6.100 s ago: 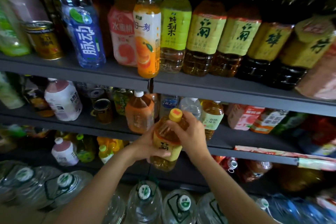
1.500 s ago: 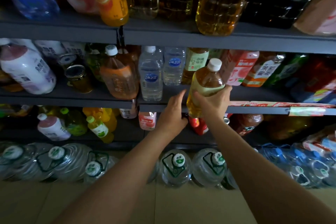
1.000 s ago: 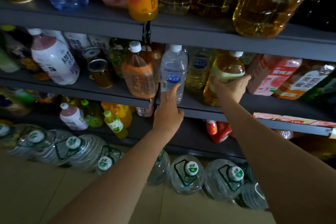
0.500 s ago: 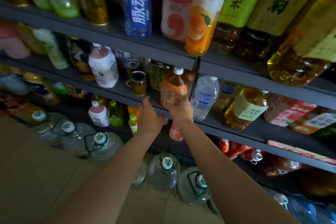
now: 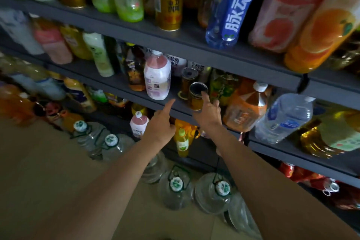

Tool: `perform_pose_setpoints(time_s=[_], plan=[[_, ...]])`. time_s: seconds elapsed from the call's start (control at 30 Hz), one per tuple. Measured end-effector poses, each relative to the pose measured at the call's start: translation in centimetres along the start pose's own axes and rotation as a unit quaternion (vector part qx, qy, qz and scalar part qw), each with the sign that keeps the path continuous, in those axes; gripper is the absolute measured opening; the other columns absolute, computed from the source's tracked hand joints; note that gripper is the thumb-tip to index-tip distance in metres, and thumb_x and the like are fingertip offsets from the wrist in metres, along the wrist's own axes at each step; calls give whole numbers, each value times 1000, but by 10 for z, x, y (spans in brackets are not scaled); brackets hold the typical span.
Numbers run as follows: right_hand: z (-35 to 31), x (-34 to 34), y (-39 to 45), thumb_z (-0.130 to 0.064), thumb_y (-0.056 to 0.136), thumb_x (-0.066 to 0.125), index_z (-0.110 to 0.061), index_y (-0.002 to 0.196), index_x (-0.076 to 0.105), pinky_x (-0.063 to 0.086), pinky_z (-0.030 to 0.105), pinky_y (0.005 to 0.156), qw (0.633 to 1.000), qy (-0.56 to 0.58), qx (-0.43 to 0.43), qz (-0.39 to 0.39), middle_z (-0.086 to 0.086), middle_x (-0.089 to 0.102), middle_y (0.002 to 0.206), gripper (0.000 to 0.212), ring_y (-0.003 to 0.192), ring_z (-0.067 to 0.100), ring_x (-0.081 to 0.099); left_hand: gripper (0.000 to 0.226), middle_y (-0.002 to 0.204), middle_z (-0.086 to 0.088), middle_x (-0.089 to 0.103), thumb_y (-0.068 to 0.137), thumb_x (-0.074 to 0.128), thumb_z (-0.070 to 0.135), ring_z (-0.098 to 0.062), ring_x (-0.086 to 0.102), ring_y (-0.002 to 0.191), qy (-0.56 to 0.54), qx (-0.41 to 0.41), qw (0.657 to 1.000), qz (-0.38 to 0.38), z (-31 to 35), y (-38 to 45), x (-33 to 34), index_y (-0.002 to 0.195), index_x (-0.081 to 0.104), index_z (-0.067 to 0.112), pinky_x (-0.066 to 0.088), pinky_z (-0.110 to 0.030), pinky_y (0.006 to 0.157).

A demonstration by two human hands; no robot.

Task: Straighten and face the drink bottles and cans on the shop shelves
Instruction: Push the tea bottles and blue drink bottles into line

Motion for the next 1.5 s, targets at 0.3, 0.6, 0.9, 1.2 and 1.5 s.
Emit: perform_pose_setpoints(time_s=[0.3, 0.6, 0.9, 1.2, 1.5], plan=[[5, 12, 58, -20, 85, 66, -13, 123, 45, 37, 33, 89, 978, 122, -15, 170, 12, 40, 129, 44, 116, 33, 43, 74, 131, -9, 40, 86, 60, 13, -25, 56, 107, -22, 70, 997, -5, -13, 56, 48, 146, 21, 32, 49, -43, 85], [-65, -54, -43, -21, 64, 81, -15, 105, 51, 43, 25, 76, 964, 139, -180, 141, -3, 46, 101, 51, 90, 15, 52, 93, 138, 1, 43, 68, 82, 12, -11, 46, 120, -195, 27, 972, -128, 26, 30, 4, 142, 27, 22, 45, -24, 94], [-268, -257, -183, -44, 61, 83, -22, 123, 40, 41, 17, 84, 910, 147, -345, 175, -7, 54, 112, 80, 106, 12, 56, 60, 96, 3, 65, 55, 89, 16, -6, 61, 88, -251, 77, 952, -160, 194, -63, -236, 105, 57, 8, 49, -7, 70], [-444, -477, -253, -39, 71, 77, -17, 123, 41, 38, 3, 74, 829, 207, -464, 234, -7, 56, 107, 67, 99, 8, 54, 59, 103, -4, 71, 58, 85, 19, -16, 66, 96, -251, 260, 931, -51, 383, -109, -474, 112, 62, 14, 51, -31, 88], [-525, -534, -193, -37, 69, 79, -17, 122, 47, 43, 14, 75, 838, 198, -468, 199, -5, 55, 113, 65, 103, 11, 52, 36, 112, 5, 64, 65, 82, 34, -14, 60, 107, -183, 284, 939, 59, 429, -59, -573, 93, 60, 41, 49, -35, 93]])
Point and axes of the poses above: each hand's wrist, its own y-axis towards the middle knuckle, its own x-axis out of the palm, z = x × y, the point moved 10 cm from there along y, towards the middle knuckle
